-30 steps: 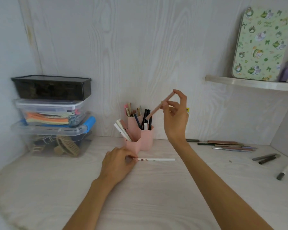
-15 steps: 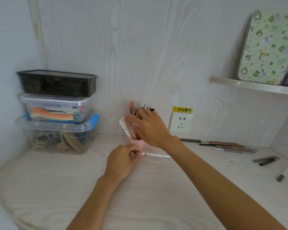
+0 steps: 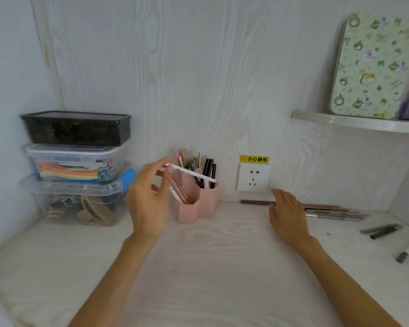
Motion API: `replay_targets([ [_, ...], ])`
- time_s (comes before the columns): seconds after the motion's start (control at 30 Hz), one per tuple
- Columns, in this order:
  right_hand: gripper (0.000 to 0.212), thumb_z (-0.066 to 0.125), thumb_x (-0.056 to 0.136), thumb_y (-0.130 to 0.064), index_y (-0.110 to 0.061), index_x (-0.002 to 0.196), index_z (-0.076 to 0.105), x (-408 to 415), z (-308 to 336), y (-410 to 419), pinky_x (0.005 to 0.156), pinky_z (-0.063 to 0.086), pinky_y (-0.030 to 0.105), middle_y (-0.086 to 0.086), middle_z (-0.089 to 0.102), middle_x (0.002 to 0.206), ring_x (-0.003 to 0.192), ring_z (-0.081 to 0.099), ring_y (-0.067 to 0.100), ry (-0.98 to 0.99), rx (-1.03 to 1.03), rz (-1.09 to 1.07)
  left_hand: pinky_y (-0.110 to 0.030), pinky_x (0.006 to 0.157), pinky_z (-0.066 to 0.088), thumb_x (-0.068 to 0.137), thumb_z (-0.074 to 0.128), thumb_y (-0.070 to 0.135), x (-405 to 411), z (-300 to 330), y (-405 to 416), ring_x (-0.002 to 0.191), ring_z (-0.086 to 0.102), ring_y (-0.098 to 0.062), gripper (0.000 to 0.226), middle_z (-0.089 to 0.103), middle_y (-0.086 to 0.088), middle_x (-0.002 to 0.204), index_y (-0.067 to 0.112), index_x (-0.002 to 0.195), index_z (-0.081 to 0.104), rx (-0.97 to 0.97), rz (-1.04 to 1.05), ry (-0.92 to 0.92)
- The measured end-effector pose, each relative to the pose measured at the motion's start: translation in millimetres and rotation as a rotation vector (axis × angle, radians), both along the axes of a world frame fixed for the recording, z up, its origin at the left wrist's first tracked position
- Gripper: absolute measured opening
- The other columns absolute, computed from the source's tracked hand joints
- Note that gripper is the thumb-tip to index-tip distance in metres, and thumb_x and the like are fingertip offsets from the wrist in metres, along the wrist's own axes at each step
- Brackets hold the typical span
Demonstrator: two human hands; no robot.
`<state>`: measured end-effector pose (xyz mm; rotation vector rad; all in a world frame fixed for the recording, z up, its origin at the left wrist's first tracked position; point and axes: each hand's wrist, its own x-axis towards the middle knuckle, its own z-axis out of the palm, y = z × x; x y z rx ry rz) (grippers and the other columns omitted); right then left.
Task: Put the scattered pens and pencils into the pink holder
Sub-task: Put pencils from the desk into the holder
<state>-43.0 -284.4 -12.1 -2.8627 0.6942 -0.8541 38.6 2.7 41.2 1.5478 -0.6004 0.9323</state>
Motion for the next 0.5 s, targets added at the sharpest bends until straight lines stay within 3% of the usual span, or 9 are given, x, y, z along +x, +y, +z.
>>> replay_targets([
  [0.1,0.050,0.032,0.098,-0.026,-0.014,0.145,0.022,0.2,-8.8,-25.0,0.116,0.016,0.046,0.006,0.019,0.156,0.144,0.015,0.027,0.187,0.065,-0.129,-0.009,0.057,0.041,0.092,0.056,0.031,11.5,36.1,0.9,0.080,0.054,0.000,0.023,0.060,0.014,0.097,0.026,0.113,0.063,-0.014,0.179,-0.086],
  [0.17,0.049,0.028,0.098,-0.028,-0.015,0.144,0.023,-0.2,-14.8,-30.2,0.116,0.014,0.048,0.006,0.018,0.156,0.144,0.012,0.027,0.248,0.149,-0.184,-0.011,0.061,0.038,0.093,0.054,0.032,18.9,52.5,2.1,0.083,0.052,-0.001,0.025,0.061,0.012,0.097,0.024,0.115,0.063,0.036,0.257,-0.096],
  [0.27,0.046,0.026,0.098,-0.028,-0.014,0.141,0.029,3.4,-17.0,-33.9,0.116,0.015,0.051,0.007,0.027,0.152,0.142,0.017,0.026,0.265,0.233,-0.194,-0.014,0.068,0.032,0.093,0.055,0.029,28.9,63.6,-2.7,0.084,0.047,-0.001,0.024,0.067,0.005,0.097,0.024,0.115,0.061,0.175,0.345,-0.094],
  [0.5,0.032,0.043,0.092,-0.029,-0.015,0.120,0.051,3.5,-9.5,-27.8,0.106,0.030,0.042,0.009,0.054,0.128,0.124,0.043,0.029,0.131,0.126,-0.176,-0.028,0.060,0.035,0.091,0.058,0.029,45.2,60.6,-22.5,0.091,0.058,-0.018,0.018,0.070,0.001,0.095,0.022,0.106,0.065,0.364,0.378,-0.021],
])
